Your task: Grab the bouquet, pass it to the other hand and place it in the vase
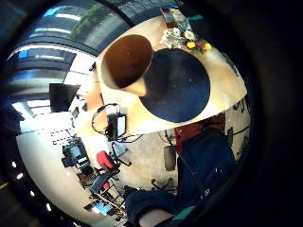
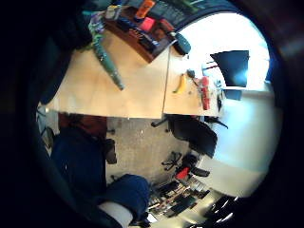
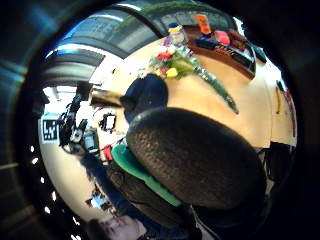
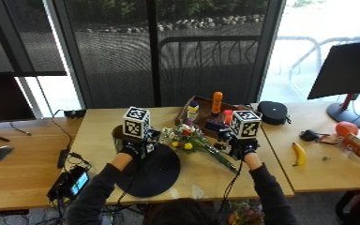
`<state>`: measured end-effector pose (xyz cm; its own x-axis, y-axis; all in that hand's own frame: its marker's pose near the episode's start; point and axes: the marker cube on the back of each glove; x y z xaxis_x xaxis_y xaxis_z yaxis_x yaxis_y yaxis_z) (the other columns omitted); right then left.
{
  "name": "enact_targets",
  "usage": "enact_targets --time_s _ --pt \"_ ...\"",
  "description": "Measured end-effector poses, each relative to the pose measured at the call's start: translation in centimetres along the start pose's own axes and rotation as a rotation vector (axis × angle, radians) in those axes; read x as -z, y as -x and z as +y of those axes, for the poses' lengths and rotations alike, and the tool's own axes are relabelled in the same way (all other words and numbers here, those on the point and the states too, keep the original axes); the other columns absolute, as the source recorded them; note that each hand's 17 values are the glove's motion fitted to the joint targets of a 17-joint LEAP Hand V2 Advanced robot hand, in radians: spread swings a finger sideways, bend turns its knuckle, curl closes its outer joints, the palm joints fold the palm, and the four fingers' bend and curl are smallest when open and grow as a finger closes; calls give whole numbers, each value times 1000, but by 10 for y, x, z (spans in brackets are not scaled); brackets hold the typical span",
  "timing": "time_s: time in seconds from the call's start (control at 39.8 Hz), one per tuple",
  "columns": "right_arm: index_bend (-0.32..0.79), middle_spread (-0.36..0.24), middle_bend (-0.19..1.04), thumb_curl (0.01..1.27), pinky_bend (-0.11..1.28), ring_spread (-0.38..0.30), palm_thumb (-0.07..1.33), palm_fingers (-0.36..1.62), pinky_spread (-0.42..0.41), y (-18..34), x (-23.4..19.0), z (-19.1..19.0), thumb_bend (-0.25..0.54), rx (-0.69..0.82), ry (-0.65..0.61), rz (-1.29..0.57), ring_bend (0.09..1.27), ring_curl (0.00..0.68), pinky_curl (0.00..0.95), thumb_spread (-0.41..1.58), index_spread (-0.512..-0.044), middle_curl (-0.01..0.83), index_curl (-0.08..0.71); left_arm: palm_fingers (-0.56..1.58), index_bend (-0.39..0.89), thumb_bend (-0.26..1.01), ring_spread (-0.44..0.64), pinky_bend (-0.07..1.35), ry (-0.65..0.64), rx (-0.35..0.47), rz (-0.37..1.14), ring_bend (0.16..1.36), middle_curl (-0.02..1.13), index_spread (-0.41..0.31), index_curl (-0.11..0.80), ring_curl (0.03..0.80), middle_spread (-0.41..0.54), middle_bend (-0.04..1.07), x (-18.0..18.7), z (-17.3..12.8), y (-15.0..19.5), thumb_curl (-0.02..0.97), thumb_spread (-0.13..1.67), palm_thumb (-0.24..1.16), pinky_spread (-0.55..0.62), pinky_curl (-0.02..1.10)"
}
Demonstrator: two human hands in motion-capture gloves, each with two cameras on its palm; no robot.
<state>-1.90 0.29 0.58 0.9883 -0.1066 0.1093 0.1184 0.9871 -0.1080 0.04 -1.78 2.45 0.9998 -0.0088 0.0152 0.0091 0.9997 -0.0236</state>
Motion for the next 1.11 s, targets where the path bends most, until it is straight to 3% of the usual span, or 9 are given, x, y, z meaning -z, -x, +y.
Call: enact_targets --time_s 0.15,0.4,0.5,0.73,0.91,1.11 --pt "51 -73 424 154 516 -71 140 309 47 5 0 4 -14 -21 -1 -19 680 271 278 1132 -342 297 47 246 154 33 256 415 -20 3 -20 549 234 -14 224 236 187 181 -2 -1 1 193 1217 210 295 262" --pt "88 -95 391 180 548 -104 140 334 20 -2 7 -12 -17 -93 -43 -31 701 311 315 1146 -324 324 77 238 140 1 256 412 -130 26 55 554 270 -11 247 250 182 200 1 -2 17 220 1247 225 295 284" --pt "61 -92 361 188 564 -125 139 401 10 -4 3 -23 -17 -115 -35 -31 764 329 320 1148 -317 326 73 250 139 -2 252 413 -144 37 89 554 284 -11 252 253 174 197 -1 -3 21 231 1259 244 291 293" --pt "99 -92 351 210 575 -134 160 406 -6 -19 -3 -50 -12 -209 -16 2 721 340 338 1146 -304 347 100 224 151 -18 253 431 -187 28 65 564 290 -10 271 267 196 169 4 1 14 245 1246 231 290 315" --pt "83 -108 358 228 588 -162 208 665 -28 -29 -10 -62 -6 -301 35 -118 782 354 333 1161 -274 365 115 216 149 -16 253 433 -179 23 52 565 294 -10 281 271 201 174 0 -3 8 254 1242 228 288 324" --pt "76 -116 346 246 611 -178 253 723 -42 -46 -33 -84 -4 -466 9 -169 777 385 358 1168 -253 393 132 210 151 -14 260 429 -168 -1 37 566 300 -3 289 274 203 176 0 -2 -1 260 1240 230 289 328"
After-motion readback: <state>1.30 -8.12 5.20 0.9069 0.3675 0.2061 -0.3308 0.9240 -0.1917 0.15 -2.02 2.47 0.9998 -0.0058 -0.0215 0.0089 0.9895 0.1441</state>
